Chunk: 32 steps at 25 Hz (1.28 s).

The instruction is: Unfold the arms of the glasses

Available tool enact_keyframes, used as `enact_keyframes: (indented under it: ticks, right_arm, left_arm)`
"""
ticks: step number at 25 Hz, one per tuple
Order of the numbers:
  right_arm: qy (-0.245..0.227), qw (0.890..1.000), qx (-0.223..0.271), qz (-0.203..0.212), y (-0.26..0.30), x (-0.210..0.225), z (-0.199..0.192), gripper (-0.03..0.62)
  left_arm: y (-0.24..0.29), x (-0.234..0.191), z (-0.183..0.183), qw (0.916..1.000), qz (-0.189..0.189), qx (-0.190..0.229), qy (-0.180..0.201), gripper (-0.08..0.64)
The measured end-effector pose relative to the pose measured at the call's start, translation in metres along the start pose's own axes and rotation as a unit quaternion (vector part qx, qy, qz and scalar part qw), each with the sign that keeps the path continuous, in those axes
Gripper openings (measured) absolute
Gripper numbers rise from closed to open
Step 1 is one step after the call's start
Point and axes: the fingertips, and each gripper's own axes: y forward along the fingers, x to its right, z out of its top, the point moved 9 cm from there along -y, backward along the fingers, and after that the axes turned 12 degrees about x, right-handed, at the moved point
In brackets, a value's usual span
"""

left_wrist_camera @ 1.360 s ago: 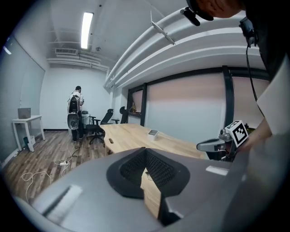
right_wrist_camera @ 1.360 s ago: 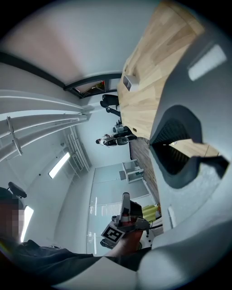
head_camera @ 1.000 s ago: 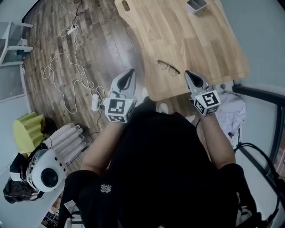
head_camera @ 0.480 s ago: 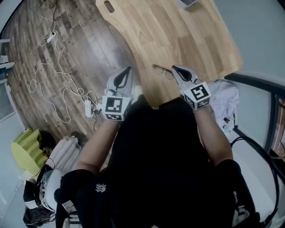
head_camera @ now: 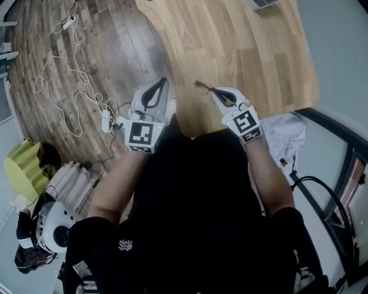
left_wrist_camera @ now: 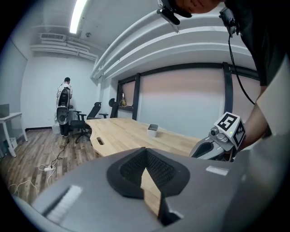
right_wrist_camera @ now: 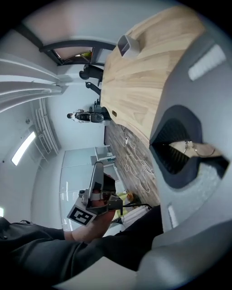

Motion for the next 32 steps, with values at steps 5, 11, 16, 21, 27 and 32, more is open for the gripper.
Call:
enact_keyframes:
  ticks: [5, 11, 16, 21, 27, 32]
  right_arm:
    - [0.000, 0.999, -0.019, 0.031, 0.014, 0.005, -0.021, 0.001]
    - [-0.006, 0.999, -0.036, 0.039, 0.031, 0.007, -0.034, 0.002]
    - [-0.021, 0.995, -0.080, 0.060, 0.045, 0.007, -0.048, 0.040]
    - [-0.046, 0.992, -0.108, 0.054, 0.055, 0.009, -0.056, 0.041]
    - [-0.065, 0.986, -0.142, 0.060, 0.069, 0.009, -0.061, 0.041]
    - [-0.074, 0.986, -0.137, 0.067, 0.070, 0.005, -0.056, 0.015]
  left_arm:
    - [0.001, 0.003, -0.016, 0.9998, 0.015, -0.016, 0.001, 0.006]
    - [0.007, 0.006, -0.036, 0.9994, 0.013, -0.030, -0.006, 0.006]
    - [0.009, 0.011, -0.044, 0.9993, 0.012, -0.034, -0.011, 0.006]
    - [0.001, 0.011, -0.053, 0.9986, 0.016, -0.046, -0.018, 0.006]
    - [-0.007, 0.005, -0.061, 0.9975, 0.027, -0.060, -0.024, 0.006]
    - [-0.007, 0.003, -0.064, 0.9972, 0.024, -0.067, -0.024, 0.006]
